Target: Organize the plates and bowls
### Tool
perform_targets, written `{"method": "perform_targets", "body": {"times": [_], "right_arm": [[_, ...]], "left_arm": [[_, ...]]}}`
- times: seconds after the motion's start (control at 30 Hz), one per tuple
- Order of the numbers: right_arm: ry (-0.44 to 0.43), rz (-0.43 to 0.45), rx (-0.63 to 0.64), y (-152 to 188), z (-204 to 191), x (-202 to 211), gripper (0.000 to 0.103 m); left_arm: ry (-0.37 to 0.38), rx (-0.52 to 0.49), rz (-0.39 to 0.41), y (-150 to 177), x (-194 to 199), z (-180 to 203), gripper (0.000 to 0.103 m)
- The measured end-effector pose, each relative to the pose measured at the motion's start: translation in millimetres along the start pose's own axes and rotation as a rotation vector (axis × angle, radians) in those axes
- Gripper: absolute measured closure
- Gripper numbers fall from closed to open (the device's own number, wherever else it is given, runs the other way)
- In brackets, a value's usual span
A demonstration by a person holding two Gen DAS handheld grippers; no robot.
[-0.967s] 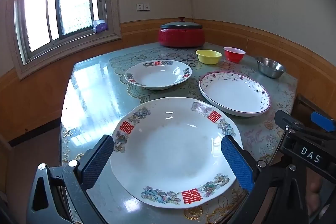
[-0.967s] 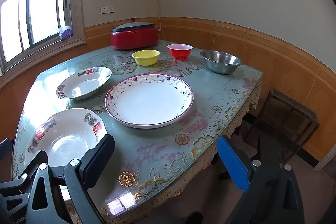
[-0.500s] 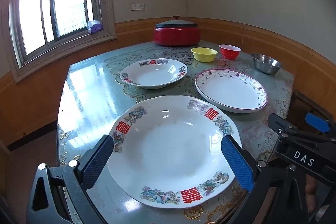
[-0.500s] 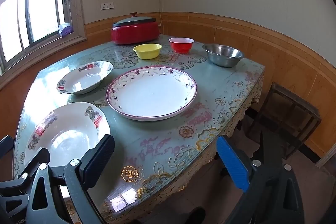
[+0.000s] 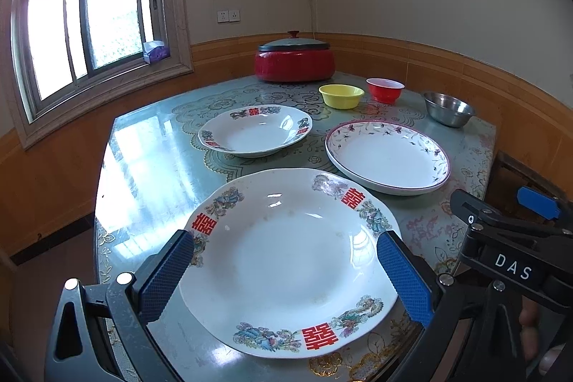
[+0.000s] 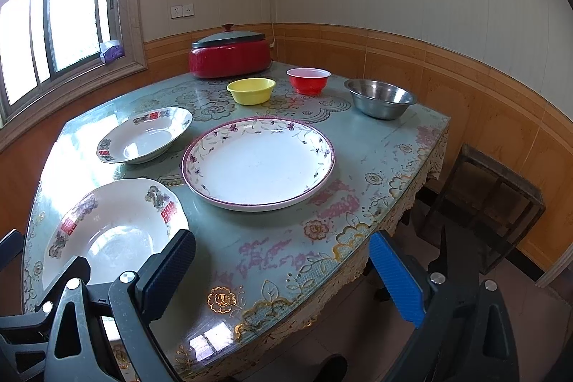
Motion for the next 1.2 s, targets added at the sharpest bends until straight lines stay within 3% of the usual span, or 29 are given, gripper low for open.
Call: {"method": "perform_targets", "body": {"times": [1.2], "right_arm": [[-0.013,-0.012,-0.010,3.5,-1.3,-1.5,0.003]], "left_arm": [[0.006,-0.001,0.003,0.3,2.2,1.1,0.000]]}}
Point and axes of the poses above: each gripper's, at about its wrist camera, not at the fingertips, and x roughly against the way its jaws point, z to its right, y to its underside, the point moved 3 cm from there along -x, roughly the way its jaws point, and after that the axes turned 4 degrees about z, right-handed, at the moved point
